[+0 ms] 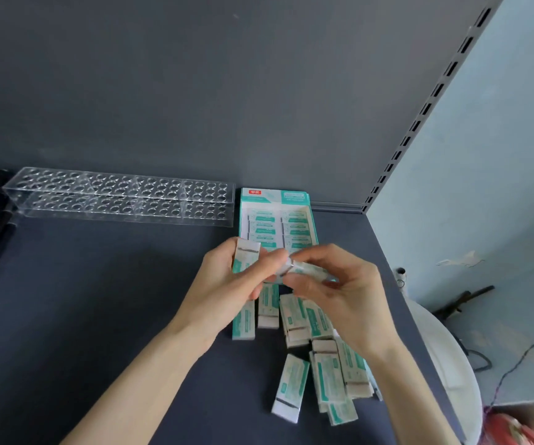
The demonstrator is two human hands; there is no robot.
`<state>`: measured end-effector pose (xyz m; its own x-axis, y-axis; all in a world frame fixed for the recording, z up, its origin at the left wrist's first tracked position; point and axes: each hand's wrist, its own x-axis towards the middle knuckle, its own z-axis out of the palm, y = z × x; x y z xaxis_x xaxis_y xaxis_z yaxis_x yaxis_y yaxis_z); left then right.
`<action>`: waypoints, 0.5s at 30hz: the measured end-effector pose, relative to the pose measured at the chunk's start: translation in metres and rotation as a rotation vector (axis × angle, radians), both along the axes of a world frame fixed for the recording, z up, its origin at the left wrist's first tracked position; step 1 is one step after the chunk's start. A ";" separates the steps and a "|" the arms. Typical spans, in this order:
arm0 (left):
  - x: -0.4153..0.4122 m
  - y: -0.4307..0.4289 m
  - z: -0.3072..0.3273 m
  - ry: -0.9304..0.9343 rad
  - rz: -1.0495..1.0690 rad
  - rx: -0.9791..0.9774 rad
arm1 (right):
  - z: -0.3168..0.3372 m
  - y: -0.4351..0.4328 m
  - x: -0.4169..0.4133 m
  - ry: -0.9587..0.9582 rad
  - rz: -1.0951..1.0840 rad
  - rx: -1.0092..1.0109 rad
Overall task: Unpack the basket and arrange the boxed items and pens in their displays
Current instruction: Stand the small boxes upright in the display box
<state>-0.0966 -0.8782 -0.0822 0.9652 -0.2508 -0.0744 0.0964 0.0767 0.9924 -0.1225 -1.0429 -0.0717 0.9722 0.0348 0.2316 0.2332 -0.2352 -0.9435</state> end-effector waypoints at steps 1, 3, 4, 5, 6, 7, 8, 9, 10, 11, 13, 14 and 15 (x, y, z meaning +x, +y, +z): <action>0.002 0.003 -0.001 -0.012 0.006 0.019 | 0.000 0.002 0.003 -0.017 0.014 -0.011; 0.006 0.009 -0.003 -0.030 0.029 0.023 | -0.002 0.003 0.009 -0.018 0.042 0.000; 0.008 0.012 -0.003 -0.038 0.047 0.023 | -0.003 0.003 0.012 0.003 0.049 0.021; 0.010 0.015 -0.003 -0.050 0.069 0.028 | -0.004 0.002 0.015 0.034 0.047 0.045; 0.012 0.017 -0.002 -0.062 0.087 0.042 | -0.005 0.000 0.017 0.065 0.034 0.062; 0.013 0.019 -0.002 -0.074 0.097 0.063 | -0.005 -0.002 0.020 0.088 0.018 0.068; 0.014 0.020 -0.002 -0.082 0.100 0.085 | -0.006 -0.005 0.022 0.103 0.008 0.065; 0.015 0.021 -0.003 -0.086 0.100 0.100 | -0.006 -0.007 0.025 0.114 0.011 0.060; 0.016 0.020 -0.004 -0.085 0.099 0.111 | -0.006 -0.009 0.027 0.120 0.024 0.053; 0.017 0.020 -0.006 -0.085 0.101 0.123 | -0.006 -0.010 0.029 0.125 0.036 0.045; 0.017 0.018 -0.009 -0.099 0.112 0.153 | -0.007 -0.012 0.033 0.130 0.028 0.016; 0.017 0.017 -0.011 -0.114 0.132 0.169 | -0.007 -0.011 0.036 0.119 0.007 -0.024; 0.017 0.017 -0.013 -0.127 0.170 0.188 | -0.007 -0.009 0.037 0.101 -0.019 -0.083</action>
